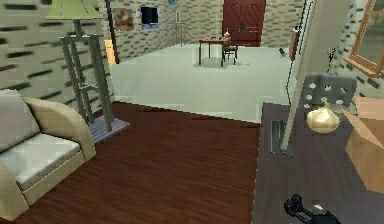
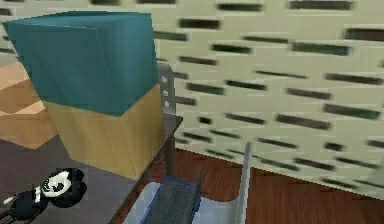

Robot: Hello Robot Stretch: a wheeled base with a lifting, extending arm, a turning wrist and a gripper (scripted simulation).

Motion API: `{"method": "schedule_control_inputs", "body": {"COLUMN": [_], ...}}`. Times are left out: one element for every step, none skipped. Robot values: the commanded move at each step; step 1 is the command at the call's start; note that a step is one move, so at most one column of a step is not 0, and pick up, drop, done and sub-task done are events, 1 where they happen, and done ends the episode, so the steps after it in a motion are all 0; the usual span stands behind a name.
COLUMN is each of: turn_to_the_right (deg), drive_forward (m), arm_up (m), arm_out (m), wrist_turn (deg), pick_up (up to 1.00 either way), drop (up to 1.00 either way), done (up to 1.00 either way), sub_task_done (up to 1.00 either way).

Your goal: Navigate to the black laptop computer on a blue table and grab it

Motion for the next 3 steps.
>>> {"method": "schedule_control_inputs", "body": {"turn_to_the_right": [0.0,0.0,0.0], "drive_forward": [0.0,0.0,0.0], "arm_up": [0.0,0.0,0.0], "arm_out": [0.0,0.0,0.0], "wrist_turn": [45.0,45.0,45.0], "pick_up": [0.0,0.0,0.0], "drop": [0.0,0.0,0.0], "done": [0.0,0.0,0.0], "sub_task_done": [0.0,0.0,0.0]}}
